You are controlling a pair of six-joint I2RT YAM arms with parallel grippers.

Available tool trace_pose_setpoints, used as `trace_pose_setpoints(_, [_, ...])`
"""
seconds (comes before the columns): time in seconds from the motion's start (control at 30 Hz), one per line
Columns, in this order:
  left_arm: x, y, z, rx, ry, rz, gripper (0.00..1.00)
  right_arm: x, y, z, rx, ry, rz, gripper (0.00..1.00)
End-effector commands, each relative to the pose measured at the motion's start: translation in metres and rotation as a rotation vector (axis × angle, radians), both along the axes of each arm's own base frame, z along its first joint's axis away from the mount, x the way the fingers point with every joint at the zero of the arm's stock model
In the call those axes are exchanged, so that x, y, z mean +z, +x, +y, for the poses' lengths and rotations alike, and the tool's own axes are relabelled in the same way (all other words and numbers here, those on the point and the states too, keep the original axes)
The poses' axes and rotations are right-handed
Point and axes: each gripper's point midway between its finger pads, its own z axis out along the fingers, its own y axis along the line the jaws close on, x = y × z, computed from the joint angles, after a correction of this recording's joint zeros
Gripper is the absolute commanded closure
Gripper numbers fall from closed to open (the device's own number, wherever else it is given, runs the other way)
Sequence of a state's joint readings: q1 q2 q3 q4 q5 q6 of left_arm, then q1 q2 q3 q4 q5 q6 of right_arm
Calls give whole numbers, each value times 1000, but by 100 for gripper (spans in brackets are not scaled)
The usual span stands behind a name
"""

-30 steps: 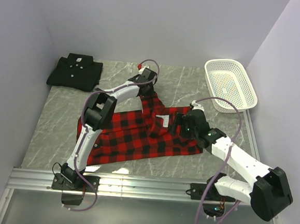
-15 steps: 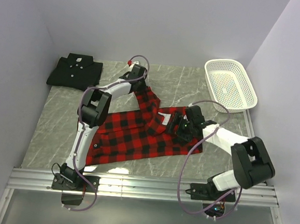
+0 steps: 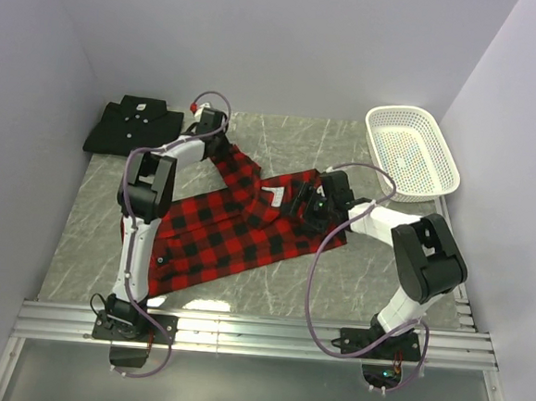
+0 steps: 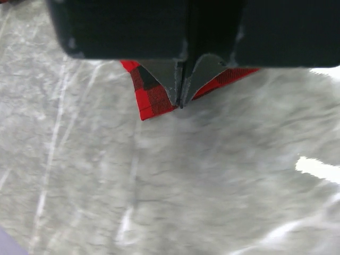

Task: Fold and stack the long sleeve shirts
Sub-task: Fold the shirt

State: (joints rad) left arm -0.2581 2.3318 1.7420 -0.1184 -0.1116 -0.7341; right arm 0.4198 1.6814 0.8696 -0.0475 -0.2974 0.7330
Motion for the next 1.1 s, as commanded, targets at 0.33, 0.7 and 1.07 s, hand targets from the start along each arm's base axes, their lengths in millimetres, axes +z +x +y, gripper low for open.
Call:
trace_pose_setpoints(0.33, [52, -48, 58, 168, 157, 87, 33, 70, -2, -41, 17, -173, -249, 9])
trace_pose_setpoints(0.7, [10, -69, 65, 259, 159, 253, 33, 82, -14, -48, 21, -170, -303, 8])
trace_pose_setpoints(1.07, [-39, -85, 67, 296, 169, 389, 50, 77, -19, -47, 24, -154, -301, 8])
